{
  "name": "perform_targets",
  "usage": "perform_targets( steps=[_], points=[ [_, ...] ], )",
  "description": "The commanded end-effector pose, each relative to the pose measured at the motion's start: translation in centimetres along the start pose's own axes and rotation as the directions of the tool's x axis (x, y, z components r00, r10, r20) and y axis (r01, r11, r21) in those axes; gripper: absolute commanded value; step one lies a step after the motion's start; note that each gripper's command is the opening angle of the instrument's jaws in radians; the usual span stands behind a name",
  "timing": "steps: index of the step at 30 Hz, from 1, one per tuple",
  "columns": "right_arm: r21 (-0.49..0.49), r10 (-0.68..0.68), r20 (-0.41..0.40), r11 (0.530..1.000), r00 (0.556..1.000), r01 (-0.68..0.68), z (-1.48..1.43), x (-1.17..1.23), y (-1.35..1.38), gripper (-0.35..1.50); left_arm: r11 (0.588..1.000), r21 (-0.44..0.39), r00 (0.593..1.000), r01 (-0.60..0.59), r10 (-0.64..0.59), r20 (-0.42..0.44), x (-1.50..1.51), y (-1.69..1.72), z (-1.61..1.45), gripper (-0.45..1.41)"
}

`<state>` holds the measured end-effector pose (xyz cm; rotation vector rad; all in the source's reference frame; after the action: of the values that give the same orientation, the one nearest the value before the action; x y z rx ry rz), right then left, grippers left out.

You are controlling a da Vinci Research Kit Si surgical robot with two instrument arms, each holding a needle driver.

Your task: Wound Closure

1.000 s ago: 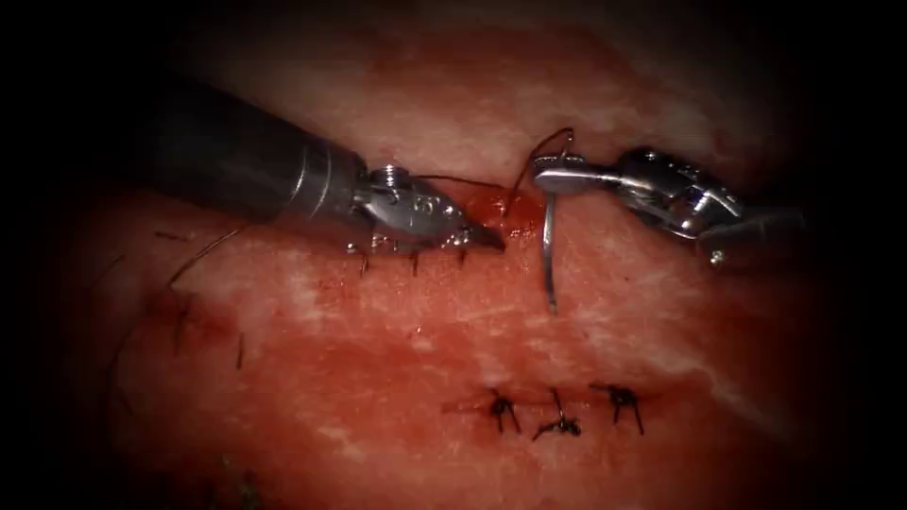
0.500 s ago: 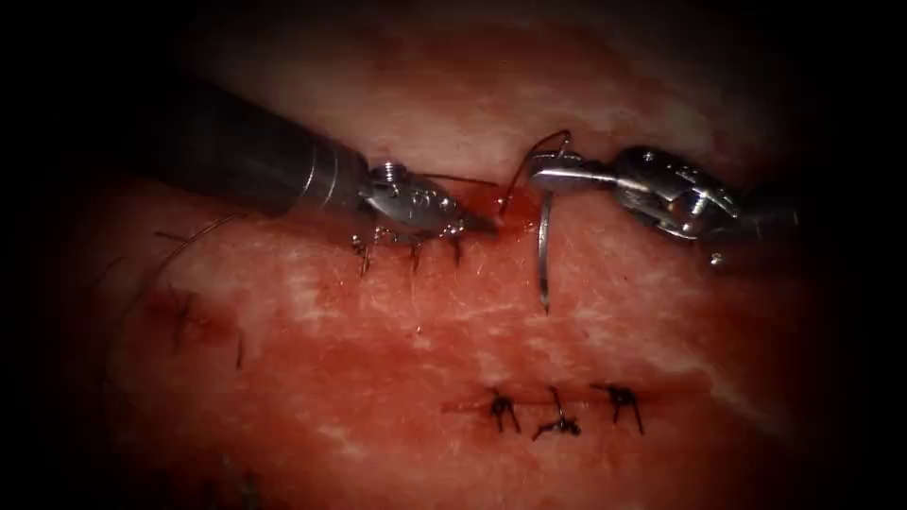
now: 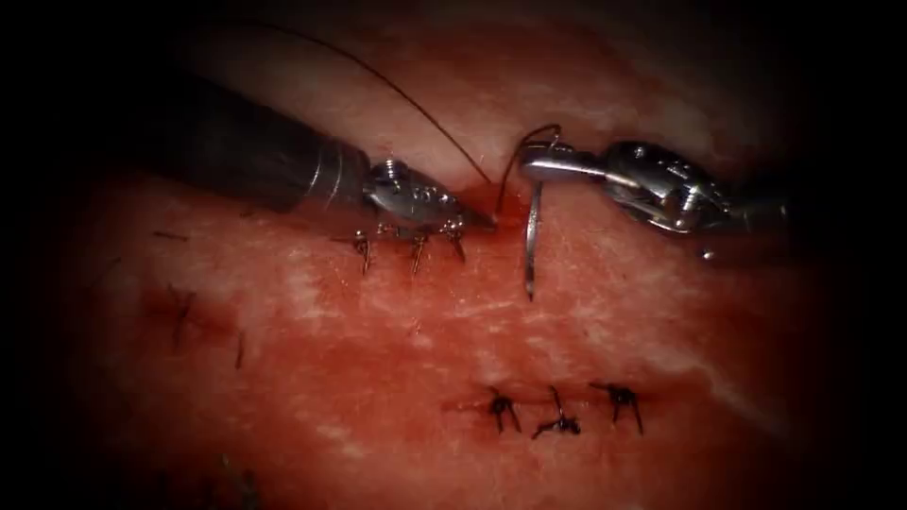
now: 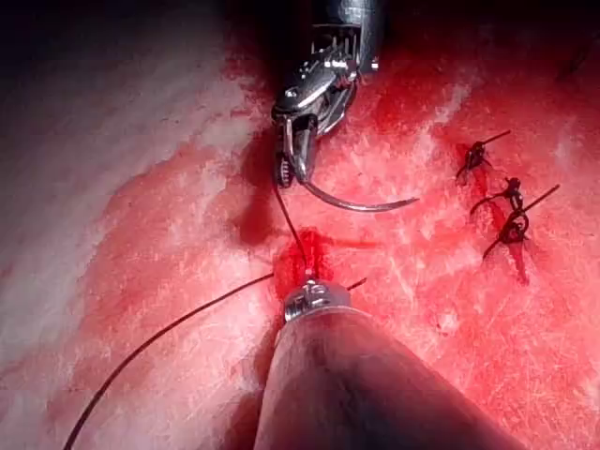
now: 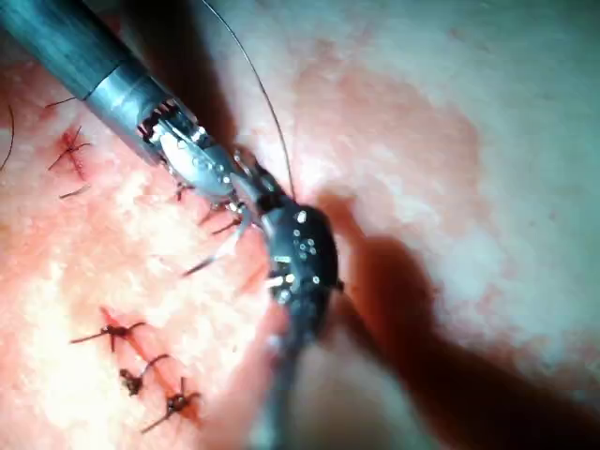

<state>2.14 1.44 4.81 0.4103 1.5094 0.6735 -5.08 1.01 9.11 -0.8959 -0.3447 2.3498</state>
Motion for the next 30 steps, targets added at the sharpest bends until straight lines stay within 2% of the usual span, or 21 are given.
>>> perform_targets(
  steps=[1,5,12,15,17,18,24,30],
  points=[
    [0.002,-0.004,0.000,1.000,1.000,0.004,0.05,-0.08,-0.03,-0.35,1.000,0.007,1.000,0.000,0.000,0.008,-0.03,0.03,0.07,-0.45],
    [0.000,-0.028,0.003,1.000,1.000,0.028,0.06,-0.08,-0.02,-0.35,0.999,0.031,0.999,0.008,-0.010,0.049,-0.04,0.06,0.16,-0.45],
    [-0.006,-0.088,0.008,0.996,0.996,0.088,0.08,-0.07,0.01,-0.35,0.996,0.070,0.978,-0.062,0.047,0.202,-0.11,0.12,0.33,-0.45],
    [-0.012,-0.123,0.007,0.992,0.992,0.123,0.08,-0.07,0.04,-0.35,0.994,0.078,0.966,-0.079,0.057,0.252,-0.12,0.15,0.39,-0.45],
    [-0.025,-0.164,0.011,0.986,0.986,0.164,0.08,-0.06,0.07,-0.35,0.992,0.079,0.942,-0.102,0.071,0.327,-0.20,0.20,0.46,-0.45],
    [-0.037,-0.199,0.016,0.979,0.980,0.200,0.09,-0.06,0.09,-0.35,0.994,0.048,0.932,-0.096,0.073,0.356,-0.26,0.25,0.49,-0.45],
    [-0.064,-0.319,0.023,0.945,0.948,0.320,0.16,-0.09,0.17,-0.35,0.997,-0.016,0.930,-0.073,0.074,0.360,-0.22,0.40,0.39,-0.45],
    [-0.079,-0.475,0.035,0.876,0.879,0.477,0.31,-0.21,0.21,-0.35,0.998,-0.030,0.931,-0.059,0.066,0.360,-0.08,0.55,0.30,-0.45]
  ],
)
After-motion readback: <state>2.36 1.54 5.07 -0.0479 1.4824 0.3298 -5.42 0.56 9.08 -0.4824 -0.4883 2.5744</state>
